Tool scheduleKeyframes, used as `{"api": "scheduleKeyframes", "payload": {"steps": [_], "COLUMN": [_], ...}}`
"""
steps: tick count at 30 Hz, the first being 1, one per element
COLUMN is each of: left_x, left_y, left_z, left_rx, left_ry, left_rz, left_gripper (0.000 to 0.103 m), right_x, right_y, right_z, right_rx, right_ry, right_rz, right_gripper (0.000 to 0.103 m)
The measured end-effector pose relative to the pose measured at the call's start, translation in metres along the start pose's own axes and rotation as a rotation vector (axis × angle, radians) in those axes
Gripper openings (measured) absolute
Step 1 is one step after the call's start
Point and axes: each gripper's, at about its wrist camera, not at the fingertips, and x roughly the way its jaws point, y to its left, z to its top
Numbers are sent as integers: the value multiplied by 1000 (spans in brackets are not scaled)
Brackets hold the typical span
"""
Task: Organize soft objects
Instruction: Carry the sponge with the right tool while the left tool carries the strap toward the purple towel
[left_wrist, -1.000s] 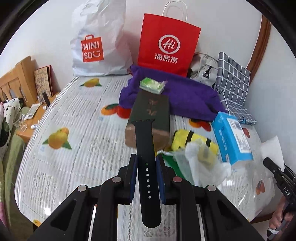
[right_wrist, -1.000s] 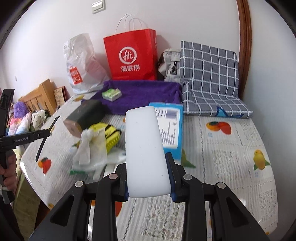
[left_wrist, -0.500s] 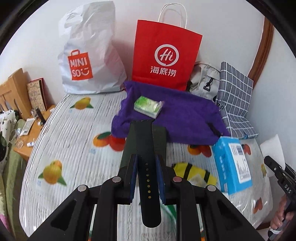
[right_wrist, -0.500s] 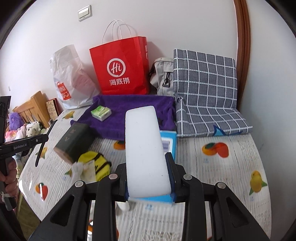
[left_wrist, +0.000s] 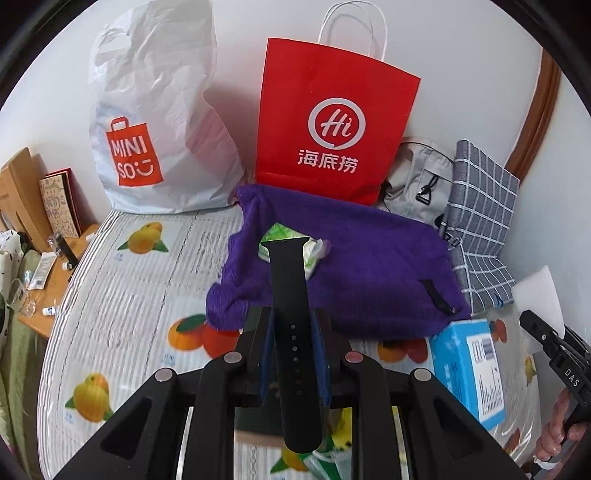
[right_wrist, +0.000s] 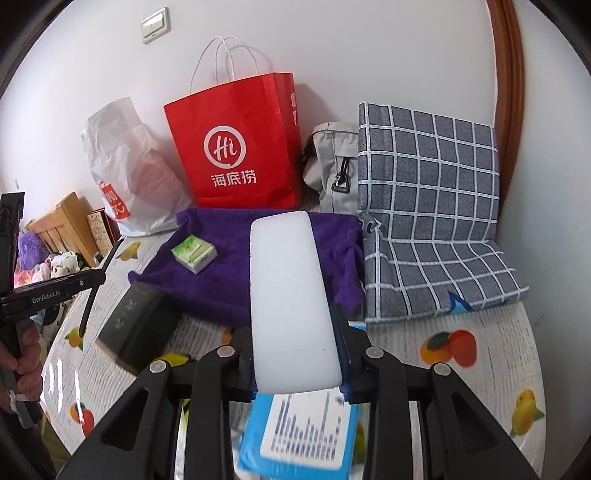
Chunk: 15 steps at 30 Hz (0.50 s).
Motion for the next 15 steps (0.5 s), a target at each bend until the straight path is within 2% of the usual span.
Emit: {"api": "scheduleKeyframes", "payload": {"steps": [15], "left_x": [56], "left_y": [5], "left_z": [47], "left_rx": [-17], "left_ry": [12], "left_rz": [-16], "left_gripper": [19], "right_x": [75], "right_y": [-9], "right_z": [44], "right_rx": [15], "right_ry": [54], "right_rz": [38], "right_gripper": [31]}}
